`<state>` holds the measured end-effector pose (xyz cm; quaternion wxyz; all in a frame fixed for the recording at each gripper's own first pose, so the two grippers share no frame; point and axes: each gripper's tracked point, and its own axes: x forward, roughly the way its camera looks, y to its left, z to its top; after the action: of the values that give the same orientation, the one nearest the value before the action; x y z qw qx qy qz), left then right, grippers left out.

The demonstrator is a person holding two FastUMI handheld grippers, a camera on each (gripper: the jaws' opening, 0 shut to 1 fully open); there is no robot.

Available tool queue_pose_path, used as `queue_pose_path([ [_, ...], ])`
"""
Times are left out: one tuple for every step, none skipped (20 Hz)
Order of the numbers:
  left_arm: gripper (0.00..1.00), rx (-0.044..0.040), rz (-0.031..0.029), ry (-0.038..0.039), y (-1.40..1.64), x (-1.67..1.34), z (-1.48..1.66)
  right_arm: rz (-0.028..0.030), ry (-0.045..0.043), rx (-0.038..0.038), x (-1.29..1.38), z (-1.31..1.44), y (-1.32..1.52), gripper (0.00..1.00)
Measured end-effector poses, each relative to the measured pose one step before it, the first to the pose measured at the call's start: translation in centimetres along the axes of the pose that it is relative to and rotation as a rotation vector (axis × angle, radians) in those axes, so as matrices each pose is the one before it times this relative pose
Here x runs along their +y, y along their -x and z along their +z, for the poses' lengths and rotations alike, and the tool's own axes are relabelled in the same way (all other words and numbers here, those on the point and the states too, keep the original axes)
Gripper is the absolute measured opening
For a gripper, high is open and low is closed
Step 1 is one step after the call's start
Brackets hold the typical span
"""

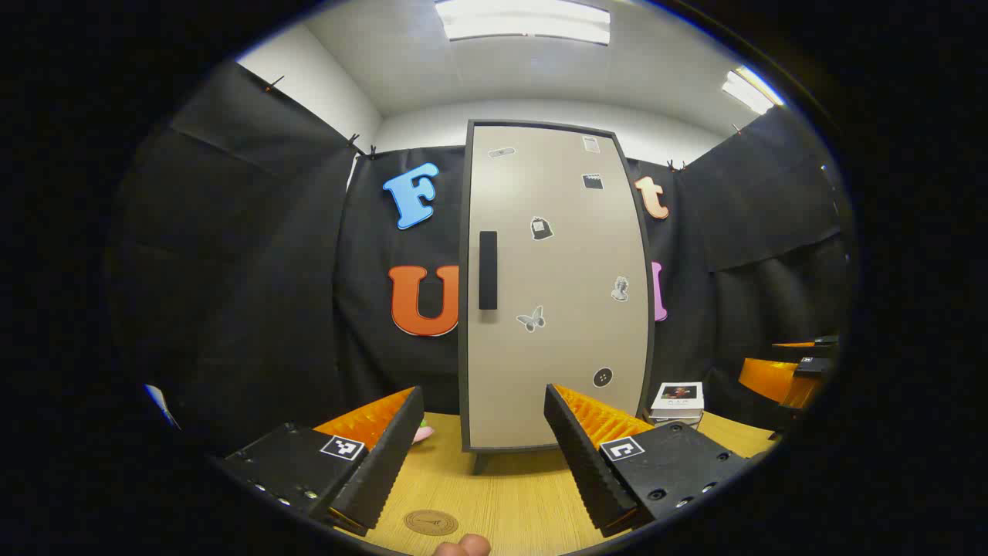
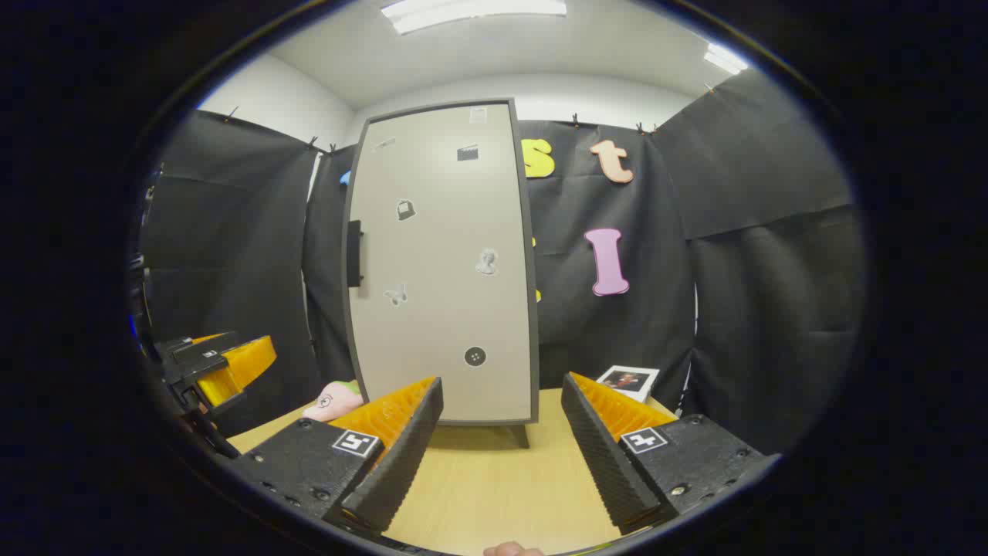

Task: Open the cabinet door with the right hand, grasp the bottle in the cabinet with the left hand and place it on the coaster, then close the cabinet door with the right hand.

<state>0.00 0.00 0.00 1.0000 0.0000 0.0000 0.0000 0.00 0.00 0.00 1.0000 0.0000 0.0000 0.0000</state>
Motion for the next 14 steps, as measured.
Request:
queue_pose_path([
  [0.95,-0.00068,-0.00106,-0.00062,0.099,-0.003,-0.047,-0.00036,-0.00204,-0.00156,0.016,0.066,0.027,0.94],
  [0.95,-0.00072,-0.00053,0.00022,-0.012,-0.060,0.008,-0.00079,-0.00193,-0.00253,-0.046,0.057,-0.036,0.94],
  [0.95,-0.00107,-0.00063,0.00043,-0.024,-0.032,0.075,-0.00129,0.00033,-0.00013,-0.065,0.097,0.009,0.94],
  [0.95,-0.00018,-0.00056,-0.00017,-0.024,-0.011,0.038,0.00017,-0.00010,-0.00117,0.052,-0.081,0.001,0.94],
  [0.95,-0.00024,-0.00104,-0.00075,0.007,-0.098,0.000,0.00007,-0.00074,-0.00135,0.022,0.047,-0.007,0.94],
  [0.95,-0.00263,-0.00077,-0.00123,0.079,-0.025,0.097,0.00083,0.00004,-0.00014,-0.033,-0.010,-0.003,0.94],
  [0.95,-0.00296,-0.00014,-0.00268,0.014,0.027,0.079,0.00102,0.00079,0.00018,0.013,0.045,-0.022,0.94],
  [0.95,-0.00264,0.00119,-0.00240,0.029,0.040,0.083,0.00045,0.00028,-0.00138,0.004,-0.045,-0.013,0.94],
  [0.95,-0.00095,-0.00002,-0.00110,-0.007,-0.062,0.035,0.00008,0.00057,-0.00082,-0.003,0.041,0.035,0.94],
  [0.95,-0.00047,-0.00201,-0.00015,0.046,-0.089,-0.042,0.00020,0.00005,-0.00045,-0.010,-0.028,0.013,0.94],
  [0.95,-0.00168,-0.00005,-0.00033,0.082,0.002,0.052,0.00049,-0.00061,-0.00112,0.014,0.019,0.039,0.94],
  [0.95,-0.00066,0.00007,-0.00049,-0.064,-0.049,0.043,0.00051,-0.00014,-0.00089,-0.014,-0.015,-0.011,0.94],
  [0.95,-0.00018,0.00102,-0.00034,0.096,-0.007,0.006,0.00004,-0.00029,-0.00148,-0.008,0.080,0.002,0.94],
  [0.95,0.00033,0.00055,0.00033,0.027,0.072,-0.024,0.00068,0.00007,0.00027,-0.022,-0.071,0.051,0.94],
])
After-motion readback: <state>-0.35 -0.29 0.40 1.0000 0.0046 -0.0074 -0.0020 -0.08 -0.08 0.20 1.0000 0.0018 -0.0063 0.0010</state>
